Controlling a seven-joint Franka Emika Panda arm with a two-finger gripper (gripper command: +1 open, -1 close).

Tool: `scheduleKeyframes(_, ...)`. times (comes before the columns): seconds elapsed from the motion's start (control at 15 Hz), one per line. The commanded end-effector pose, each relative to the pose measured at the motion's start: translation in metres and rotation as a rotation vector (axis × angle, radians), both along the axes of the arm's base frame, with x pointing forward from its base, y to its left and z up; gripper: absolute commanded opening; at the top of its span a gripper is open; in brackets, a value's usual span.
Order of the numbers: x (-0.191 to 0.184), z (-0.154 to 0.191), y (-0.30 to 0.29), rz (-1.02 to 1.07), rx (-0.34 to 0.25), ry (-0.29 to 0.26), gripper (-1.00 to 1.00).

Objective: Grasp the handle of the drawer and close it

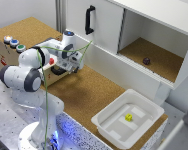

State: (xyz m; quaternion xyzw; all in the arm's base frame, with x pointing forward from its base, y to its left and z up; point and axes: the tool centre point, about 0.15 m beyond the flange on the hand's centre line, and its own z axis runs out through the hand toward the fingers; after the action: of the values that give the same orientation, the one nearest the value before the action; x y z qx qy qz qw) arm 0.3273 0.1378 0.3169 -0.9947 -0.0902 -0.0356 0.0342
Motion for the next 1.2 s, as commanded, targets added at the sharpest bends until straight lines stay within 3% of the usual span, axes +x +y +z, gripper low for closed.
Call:
scheduleKeyframes(0.0,0.018,0.000,0.046,-0.022,-0.027,0.046,-1.00)
scheduleKeyframes(0.53,0.030,0.001,0.123,0.020,-0.064,0.059,-1.00)
scheduleKeyframes(1.13,0.030,0.008,0.208,0.030,-0.032,0.039,-1.00)
